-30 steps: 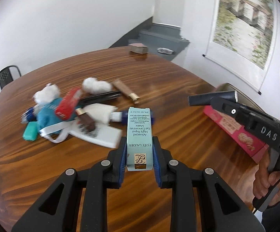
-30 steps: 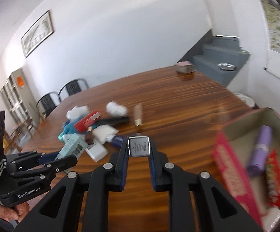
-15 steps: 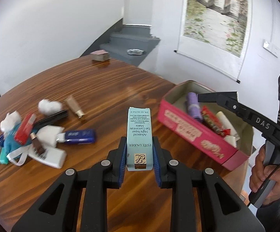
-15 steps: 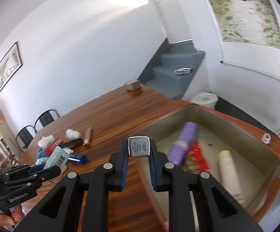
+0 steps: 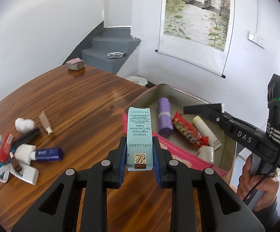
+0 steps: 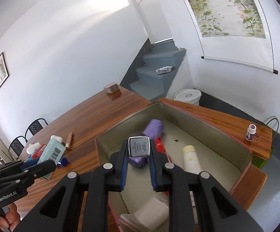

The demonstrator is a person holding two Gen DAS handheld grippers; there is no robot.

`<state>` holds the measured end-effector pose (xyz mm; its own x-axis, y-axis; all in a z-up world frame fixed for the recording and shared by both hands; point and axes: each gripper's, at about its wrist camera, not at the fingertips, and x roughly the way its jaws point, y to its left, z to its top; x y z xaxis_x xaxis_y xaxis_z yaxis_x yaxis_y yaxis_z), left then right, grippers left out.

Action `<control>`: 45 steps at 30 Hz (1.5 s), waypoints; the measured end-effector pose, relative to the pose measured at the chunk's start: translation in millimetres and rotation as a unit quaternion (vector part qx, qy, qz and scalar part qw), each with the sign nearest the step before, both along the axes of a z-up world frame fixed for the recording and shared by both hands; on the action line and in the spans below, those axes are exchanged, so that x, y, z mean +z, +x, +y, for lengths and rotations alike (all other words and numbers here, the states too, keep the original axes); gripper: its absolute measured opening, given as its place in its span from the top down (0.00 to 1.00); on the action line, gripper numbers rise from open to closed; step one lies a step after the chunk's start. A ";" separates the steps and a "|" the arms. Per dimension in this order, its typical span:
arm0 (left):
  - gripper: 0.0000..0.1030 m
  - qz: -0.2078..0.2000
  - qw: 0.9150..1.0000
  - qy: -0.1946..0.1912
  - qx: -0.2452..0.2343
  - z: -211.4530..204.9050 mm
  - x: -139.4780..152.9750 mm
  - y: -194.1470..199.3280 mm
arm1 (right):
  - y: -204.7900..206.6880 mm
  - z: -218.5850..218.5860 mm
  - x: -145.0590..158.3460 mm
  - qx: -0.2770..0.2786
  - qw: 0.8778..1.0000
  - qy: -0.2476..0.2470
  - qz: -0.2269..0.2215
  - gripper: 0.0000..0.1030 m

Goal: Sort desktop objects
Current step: 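Carry both items over the red tin box and open both grippers to drop them, then move both grippers back over the cluttered table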

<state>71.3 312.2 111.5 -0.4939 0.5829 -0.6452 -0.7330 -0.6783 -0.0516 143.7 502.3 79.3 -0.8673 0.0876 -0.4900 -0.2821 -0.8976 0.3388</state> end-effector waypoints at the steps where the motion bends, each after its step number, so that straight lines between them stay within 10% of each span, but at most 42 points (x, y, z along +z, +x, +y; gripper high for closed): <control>1: 0.74 0.000 1.000 -0.001 -0.003 4.1 0.6 0.2 | 1.0 3.3 -1.7 -0.002 1.000 -0.007 -0.002 0.78; 23: 0.74 -0.009 0.999 -0.011 -0.037 69.0 -4.4 -9.3 | 15.5 21.1 -6.3 -0.024 0.999 -0.021 0.004 0.76; 25: 0.73 -0.011 0.999 -0.012 -0.039 74.7 -6.7 -12.7 | 14.1 19.8 -6.5 -0.026 0.999 -0.019 0.003 0.69; 29: 0.37 -0.009 0.999 -0.005 -0.031 78.9 -9.0 -18.4 | 14.4 16.9 -6.5 -0.031 0.999 -0.012 0.004 0.43; 45: 0.37 -0.011 0.999 0.020 0.027 24.7 -3.9 -37.4 | 2.7 -17.0 6.5 0.003 1.000 0.012 0.013 0.34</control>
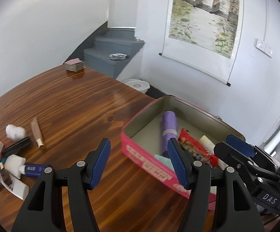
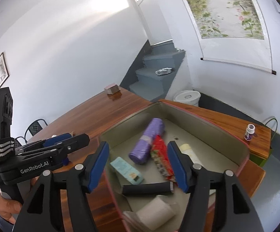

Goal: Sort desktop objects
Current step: 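Move both grippers back over the cluttered table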

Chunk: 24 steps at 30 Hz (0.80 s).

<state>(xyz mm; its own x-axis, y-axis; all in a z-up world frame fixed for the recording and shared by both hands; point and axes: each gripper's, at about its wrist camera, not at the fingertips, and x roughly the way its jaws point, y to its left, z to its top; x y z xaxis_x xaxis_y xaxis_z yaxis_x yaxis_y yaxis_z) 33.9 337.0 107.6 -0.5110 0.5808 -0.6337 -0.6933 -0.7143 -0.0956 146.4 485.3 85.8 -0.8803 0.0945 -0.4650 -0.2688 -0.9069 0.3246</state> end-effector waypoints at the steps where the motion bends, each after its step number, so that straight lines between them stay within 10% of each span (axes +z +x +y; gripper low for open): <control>1: 0.37 -0.002 1.000 0.001 0.004 -2.9 -0.1 -1.4 | -2.2 -3.3 0.7 0.004 1.000 0.002 0.000 0.33; 24: 0.37 -0.021 0.989 0.000 0.149 -135.5 -5.5 -66.6 | -49.9 -77.1 -2.0 0.096 0.995 0.015 -0.019 0.24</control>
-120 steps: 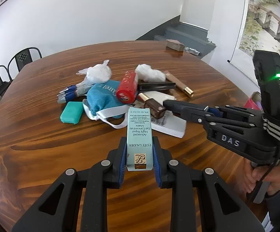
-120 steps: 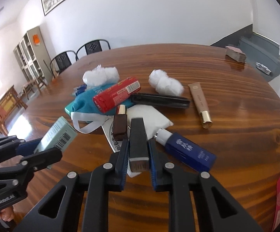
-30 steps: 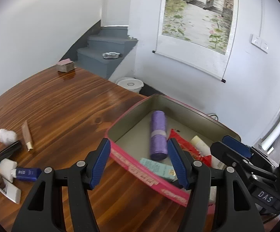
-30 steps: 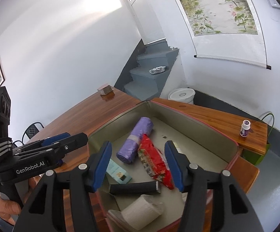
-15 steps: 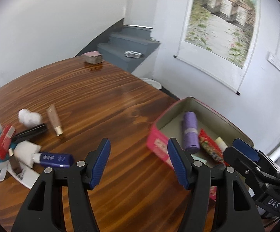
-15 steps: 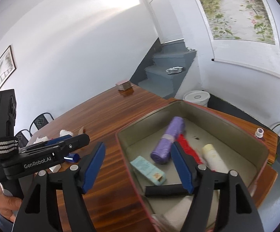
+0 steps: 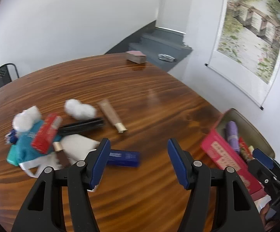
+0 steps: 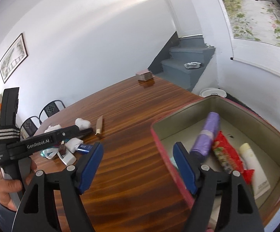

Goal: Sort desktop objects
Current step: 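Move both grippers back over the cluttered table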

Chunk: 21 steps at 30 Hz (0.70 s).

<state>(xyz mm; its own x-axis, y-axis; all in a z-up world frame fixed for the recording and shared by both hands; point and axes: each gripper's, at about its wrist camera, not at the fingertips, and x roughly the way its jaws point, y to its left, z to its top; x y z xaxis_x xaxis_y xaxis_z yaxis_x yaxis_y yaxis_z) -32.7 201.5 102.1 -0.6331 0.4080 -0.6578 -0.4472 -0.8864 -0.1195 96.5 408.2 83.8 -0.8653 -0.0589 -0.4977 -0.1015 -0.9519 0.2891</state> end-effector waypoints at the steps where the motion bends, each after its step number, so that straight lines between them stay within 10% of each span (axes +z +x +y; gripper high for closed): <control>1: 0.37 0.002 1.000 -0.004 0.008 -9.1 -1.0 -2.9 | -2.7 -3.9 -0.5 0.005 1.000 0.001 -0.002 0.24; 21: 0.37 0.002 0.992 -0.016 0.124 -124.8 -7.0 -61.4 | -46.0 -59.2 -17.2 0.070 0.997 0.012 -0.044 0.23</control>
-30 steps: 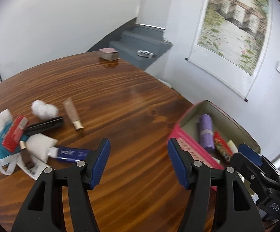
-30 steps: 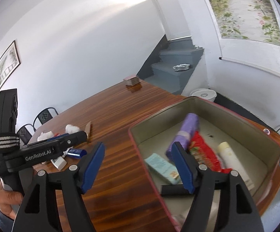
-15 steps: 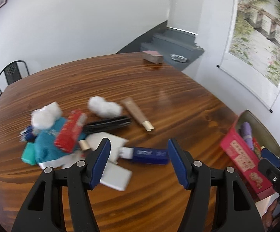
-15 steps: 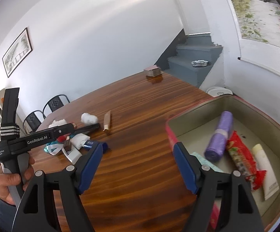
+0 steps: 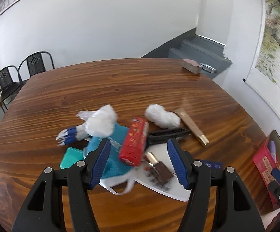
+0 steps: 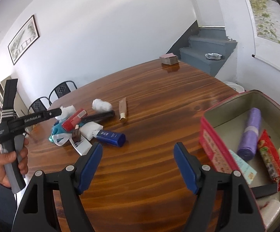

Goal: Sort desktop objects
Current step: 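Move both grippers back over the cluttered table, then grasp the cotton-ball bag with the left gripper while the right grasps the beige tube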

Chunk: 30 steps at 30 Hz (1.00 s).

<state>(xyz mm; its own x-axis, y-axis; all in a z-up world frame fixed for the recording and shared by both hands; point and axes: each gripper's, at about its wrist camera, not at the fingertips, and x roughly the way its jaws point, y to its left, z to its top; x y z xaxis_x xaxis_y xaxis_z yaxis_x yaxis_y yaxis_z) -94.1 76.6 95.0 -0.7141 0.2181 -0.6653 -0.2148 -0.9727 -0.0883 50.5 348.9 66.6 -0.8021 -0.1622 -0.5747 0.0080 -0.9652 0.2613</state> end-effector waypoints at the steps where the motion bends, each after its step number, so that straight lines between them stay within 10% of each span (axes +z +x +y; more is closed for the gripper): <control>1: 0.37 -0.002 1.000 0.002 0.004 -3.7 -1.2 -4.2 | -2.4 -3.0 -0.5 0.003 1.000 0.002 -0.002 0.23; 15: 0.30 -0.024 0.998 0.045 0.042 -35.6 -9.7 -51.3 | -30.0 -27.5 -5.9 0.028 0.999 0.008 -0.018 0.23; 30: 0.30 -0.024 0.998 0.004 0.063 -32.7 -39.3 -84.9 | -76.5 -43.4 -4.3 0.034 0.999 0.032 -0.028 0.23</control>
